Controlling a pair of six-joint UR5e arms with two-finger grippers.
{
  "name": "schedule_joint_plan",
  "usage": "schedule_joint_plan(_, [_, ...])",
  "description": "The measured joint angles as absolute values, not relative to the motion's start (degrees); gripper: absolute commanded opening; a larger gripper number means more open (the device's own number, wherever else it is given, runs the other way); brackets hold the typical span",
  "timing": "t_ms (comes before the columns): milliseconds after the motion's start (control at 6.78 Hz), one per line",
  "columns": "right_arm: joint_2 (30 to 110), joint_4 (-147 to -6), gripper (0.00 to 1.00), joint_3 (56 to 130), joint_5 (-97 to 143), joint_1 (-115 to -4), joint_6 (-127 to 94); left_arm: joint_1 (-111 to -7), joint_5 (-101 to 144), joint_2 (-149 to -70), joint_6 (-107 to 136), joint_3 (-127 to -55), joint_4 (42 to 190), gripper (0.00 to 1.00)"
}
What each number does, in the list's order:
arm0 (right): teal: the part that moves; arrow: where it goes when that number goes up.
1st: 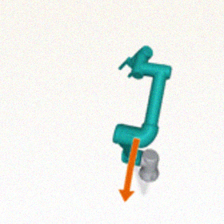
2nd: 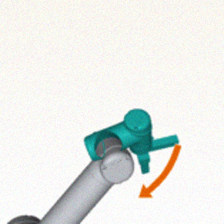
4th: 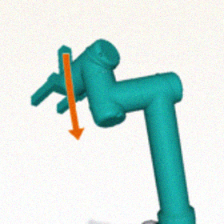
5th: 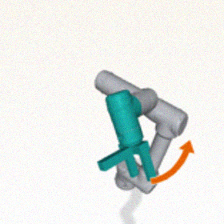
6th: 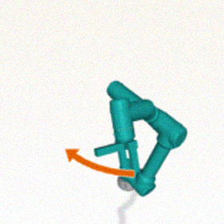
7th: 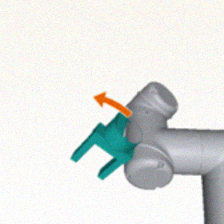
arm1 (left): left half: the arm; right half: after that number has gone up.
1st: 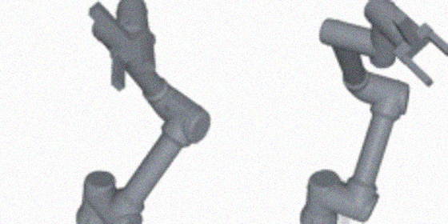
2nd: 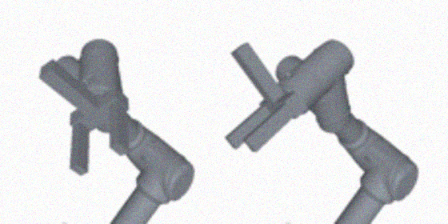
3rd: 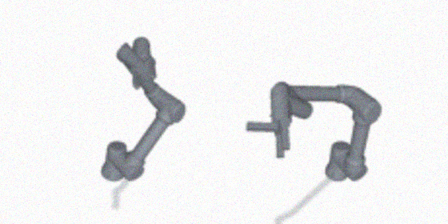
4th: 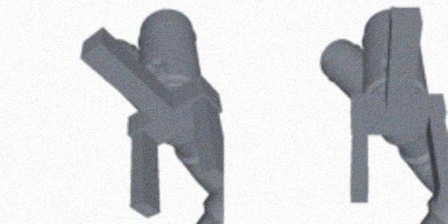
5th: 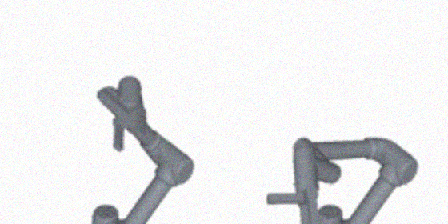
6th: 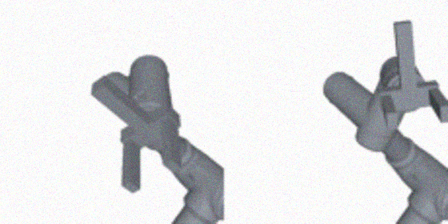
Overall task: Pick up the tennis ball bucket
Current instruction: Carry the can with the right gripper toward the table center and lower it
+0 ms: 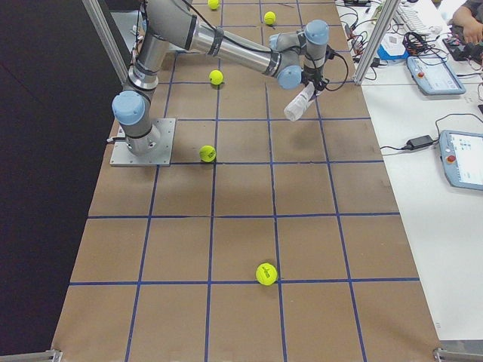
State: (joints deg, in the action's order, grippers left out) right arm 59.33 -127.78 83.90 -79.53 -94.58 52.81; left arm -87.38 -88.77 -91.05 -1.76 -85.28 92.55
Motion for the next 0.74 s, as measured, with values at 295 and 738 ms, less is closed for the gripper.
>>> schedule_joint_plan(295, [56.92, -138.26, 0.54, 88.89, -82.46, -107.65, 53.88, -87.35, -88.77, -91.06, -1.76, -85.22, 92.55, 1.0])
schedule_joint_plan(738, [56.51, -143.39, 0.69, 90.23, -87.51, -119.23, 54.95, -87.36, -88.77, -91.02, -1.76, -85.27, 92.55, 1.0])
